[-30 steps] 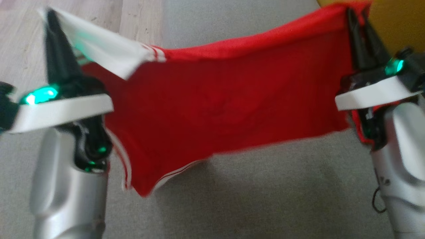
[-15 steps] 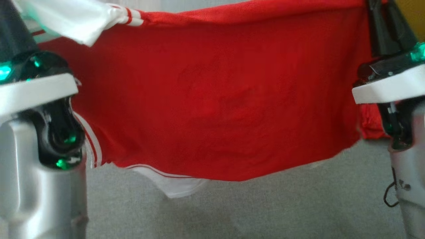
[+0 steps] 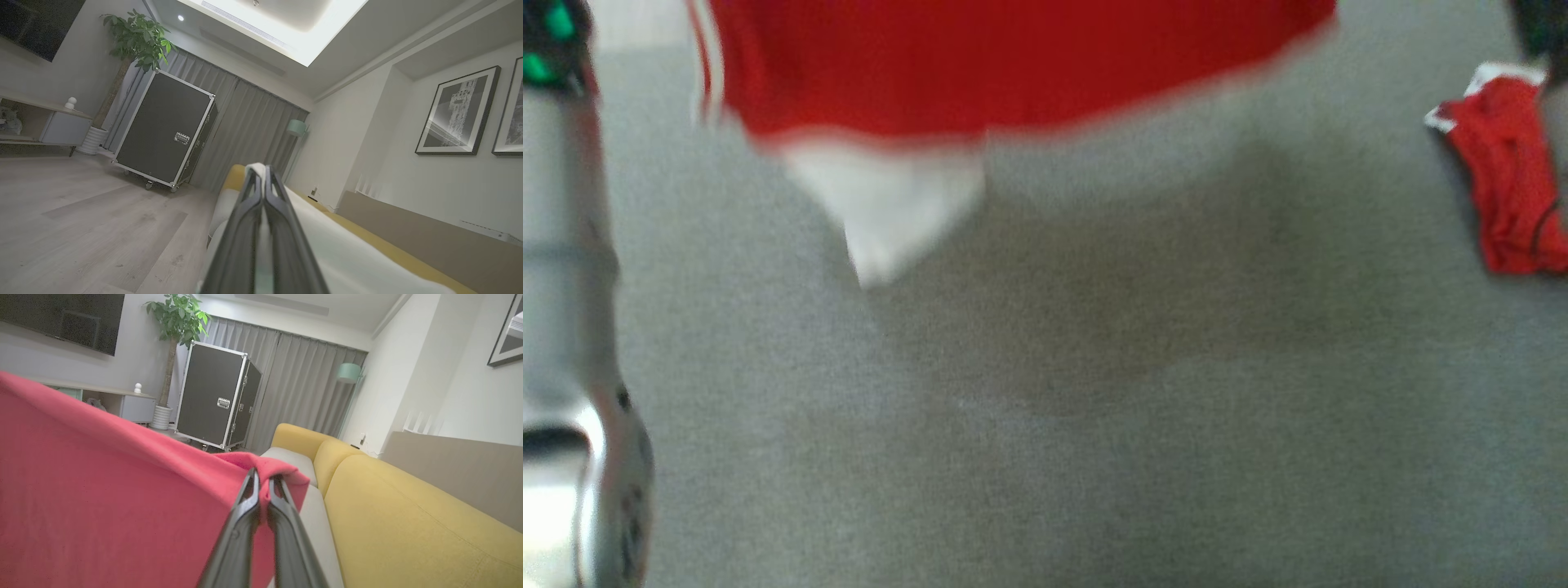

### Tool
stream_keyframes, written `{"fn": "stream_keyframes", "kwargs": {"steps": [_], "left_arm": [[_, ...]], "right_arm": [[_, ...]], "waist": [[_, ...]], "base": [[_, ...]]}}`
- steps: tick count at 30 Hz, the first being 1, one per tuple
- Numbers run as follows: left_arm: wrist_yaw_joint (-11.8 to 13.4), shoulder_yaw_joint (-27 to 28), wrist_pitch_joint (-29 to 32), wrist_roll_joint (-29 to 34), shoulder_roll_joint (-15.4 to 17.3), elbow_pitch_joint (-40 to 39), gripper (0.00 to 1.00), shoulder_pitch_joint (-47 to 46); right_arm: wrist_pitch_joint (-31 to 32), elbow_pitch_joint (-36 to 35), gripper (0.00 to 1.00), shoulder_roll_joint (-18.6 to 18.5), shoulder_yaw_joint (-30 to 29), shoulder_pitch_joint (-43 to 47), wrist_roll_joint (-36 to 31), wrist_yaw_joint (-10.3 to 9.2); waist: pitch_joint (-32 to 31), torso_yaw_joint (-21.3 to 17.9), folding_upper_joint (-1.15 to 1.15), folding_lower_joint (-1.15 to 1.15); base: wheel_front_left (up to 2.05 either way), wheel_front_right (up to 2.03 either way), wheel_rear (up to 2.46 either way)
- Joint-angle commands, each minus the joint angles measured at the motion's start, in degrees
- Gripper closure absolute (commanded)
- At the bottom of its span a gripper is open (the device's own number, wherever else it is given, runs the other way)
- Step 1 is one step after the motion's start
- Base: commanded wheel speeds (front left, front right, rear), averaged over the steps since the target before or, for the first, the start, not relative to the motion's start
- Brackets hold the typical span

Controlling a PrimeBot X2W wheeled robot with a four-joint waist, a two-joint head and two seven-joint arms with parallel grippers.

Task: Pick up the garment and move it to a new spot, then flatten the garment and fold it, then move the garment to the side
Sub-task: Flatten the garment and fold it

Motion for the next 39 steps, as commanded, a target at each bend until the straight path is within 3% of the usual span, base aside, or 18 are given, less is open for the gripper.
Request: {"fn": "stream_keyframes", "kwargs": {"steps": [1,5,11,20,24,28,39], "left_arm": [[-0.8,0.9,-1.8,1.2,3.3,1.9,1.0,-6.0],[-2.4,0.5,-6.6,2.4,3.4,10.2,1.0,-12.9],[-5.9,-1.9,-10.5,3.3,1.8,19.0,1.0,-15.2],[-8.6,-7.2,-12.8,4.3,0.4,24.4,1.0,-7.0],[-8.9,-11.1,-13.1,3.7,0.8,24.9,1.0,2.2],[-8.9,-16.3,-8.1,-1.1,1.7,21.5,1.0,11.1],[-9.0,-25.3,3.4,-7.3,12.5,7.6,1.0,32.1]], "right_arm": [[-3.6,2.6,1.0,-0.3,0.7,-4.8,-0.3,0.19],[-12.0,13.1,1.0,1.4,-2.3,-11.6,-2.0,0.19],[-15.9,23.8,1.0,3.4,-0.5,-12.6,-4.3,0.19],[-16.8,32.8,1.0,3.0,6.2,-5.2,-2.7,0.19],[-15.1,36.7,1.0,2.7,12.3,1.2,2.4,0.19],[-12.3,35.8,1.0,1.5,18.1,6.6,7.8,0.19],[-1.7,23.0,1.0,-8.7,34.3,17.9,24.3,0.19]], "waist": [[4.9,0.5,0.0,-0.03],[5.5,1.0,0.0,-0.03],[5.7,2.3,0.0,-0.03],[5.1,4.1,0.0,-0.03],[2.6,4.8,0.0,-0.03],[-0.1,4.8,0.0,-0.03],[-9.2,4.1,0.0,-0.03]], "base": [[0.0,0.0,0.0],[0.0,0.0,0.0],[0.0,0.0,0.0],[0.0,0.0,0.0],[0.0,0.0,0.0],[0.0,0.0,0.0],[0.0,0.0,0.0]]}}
